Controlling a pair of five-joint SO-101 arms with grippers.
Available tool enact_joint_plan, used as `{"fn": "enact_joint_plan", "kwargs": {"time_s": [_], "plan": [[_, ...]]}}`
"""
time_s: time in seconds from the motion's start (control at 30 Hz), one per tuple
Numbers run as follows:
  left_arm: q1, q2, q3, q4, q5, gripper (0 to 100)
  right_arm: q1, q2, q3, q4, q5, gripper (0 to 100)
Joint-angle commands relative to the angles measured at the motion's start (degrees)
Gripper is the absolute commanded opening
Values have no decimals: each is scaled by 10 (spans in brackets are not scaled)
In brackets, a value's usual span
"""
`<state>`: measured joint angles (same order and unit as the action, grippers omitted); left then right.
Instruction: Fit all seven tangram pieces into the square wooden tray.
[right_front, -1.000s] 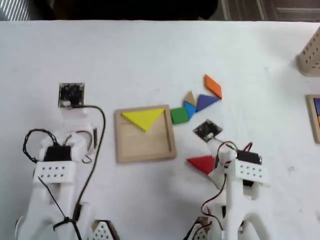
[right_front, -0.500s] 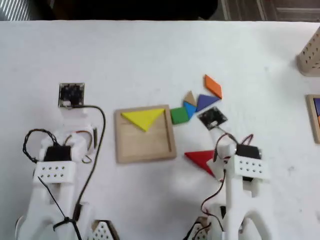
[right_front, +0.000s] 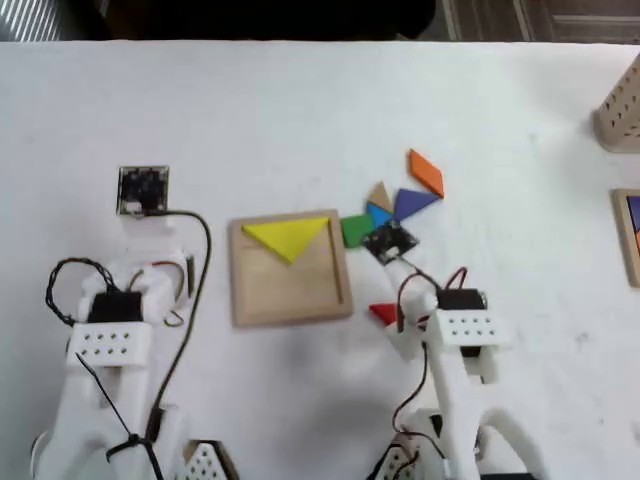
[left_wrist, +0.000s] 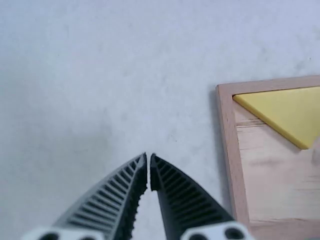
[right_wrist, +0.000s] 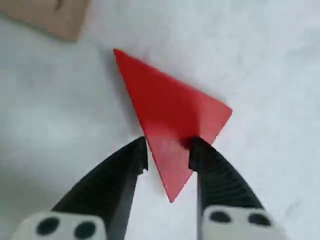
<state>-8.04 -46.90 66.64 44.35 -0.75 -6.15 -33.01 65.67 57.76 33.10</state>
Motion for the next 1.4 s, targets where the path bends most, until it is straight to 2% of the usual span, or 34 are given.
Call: {"fn": "enact_joint_plan", "kwargs": {"time_s": [0.0, 0.2, 0.33, 0.6, 0.83, 1.0, 1.37], "plan": [[-7, -14, -6, -9, -7, 35, -2, 80, -45, 6, -2, 123], [-7, -14, -6, -9, -7, 35, -7, 177, -117, 25, 0, 126], [-7, -14, -6, -9, -7, 35, -16, 183, -122, 41, 48, 126], [-15, -14, -7, -9, -7, 35, -1, 181, -122, 42, 48, 128], [-15, -14, -7, -9, -7, 35, 45, 111, -116, 33, 8, 232], [-15, -14, -8, -9, -7, 35, 44, 99, -94, 31, -37, 234], [-15, -14, -7, -9, -7, 35, 49, 112, -76, 5, -40, 235]]}}
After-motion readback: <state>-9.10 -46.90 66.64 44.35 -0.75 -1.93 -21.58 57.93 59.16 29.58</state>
